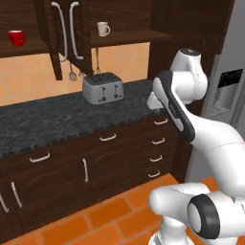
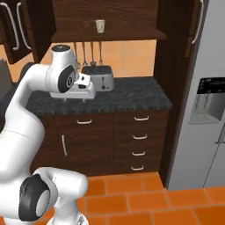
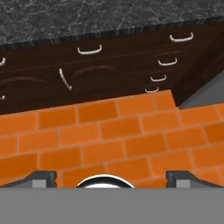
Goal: Gather all objects into one cabinet and sort the glasses and bowls to opposite sides.
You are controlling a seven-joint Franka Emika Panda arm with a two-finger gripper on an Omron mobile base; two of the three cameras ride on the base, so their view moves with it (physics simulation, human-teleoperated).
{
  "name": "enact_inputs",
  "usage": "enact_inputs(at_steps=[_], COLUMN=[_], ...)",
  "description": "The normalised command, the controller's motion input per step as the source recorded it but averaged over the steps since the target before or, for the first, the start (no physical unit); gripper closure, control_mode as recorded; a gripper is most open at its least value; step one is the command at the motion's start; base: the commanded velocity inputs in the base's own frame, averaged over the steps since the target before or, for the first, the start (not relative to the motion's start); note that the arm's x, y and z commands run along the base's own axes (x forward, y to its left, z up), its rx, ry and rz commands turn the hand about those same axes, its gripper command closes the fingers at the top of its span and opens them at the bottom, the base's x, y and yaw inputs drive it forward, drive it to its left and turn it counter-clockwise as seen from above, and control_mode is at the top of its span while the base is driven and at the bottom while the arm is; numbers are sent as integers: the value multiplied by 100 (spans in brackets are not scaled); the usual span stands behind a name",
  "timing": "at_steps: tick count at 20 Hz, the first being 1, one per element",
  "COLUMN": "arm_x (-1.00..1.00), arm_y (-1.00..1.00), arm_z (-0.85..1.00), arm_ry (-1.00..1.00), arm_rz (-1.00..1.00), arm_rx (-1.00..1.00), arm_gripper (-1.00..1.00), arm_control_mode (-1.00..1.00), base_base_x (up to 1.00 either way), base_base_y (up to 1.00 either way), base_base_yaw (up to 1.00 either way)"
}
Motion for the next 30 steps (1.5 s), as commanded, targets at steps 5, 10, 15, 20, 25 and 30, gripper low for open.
enact_inputs(at_steps=[5,10,15,20,25,30], arm_x=[0,0,0,0,0,0], arm_y=[0,0,0,0,0,0], arm_z=[0,0,0,0,0,0], arm_ry=[0,0,0,0,0,0], arm_rz=[0,0,0,0,0,0], arm_rx=[0,0,0,0,0,0], arm_gripper=[-100,-100,-100,-100,-100,-100], arm_control_mode=[100,100,100,100,100,100], base_base_x=[44,94,100,29,100,100], base_base_y=[-32,-45,-54,-14,-40,-47], base_base_yaw=[30,16,12,0,-16,-8])
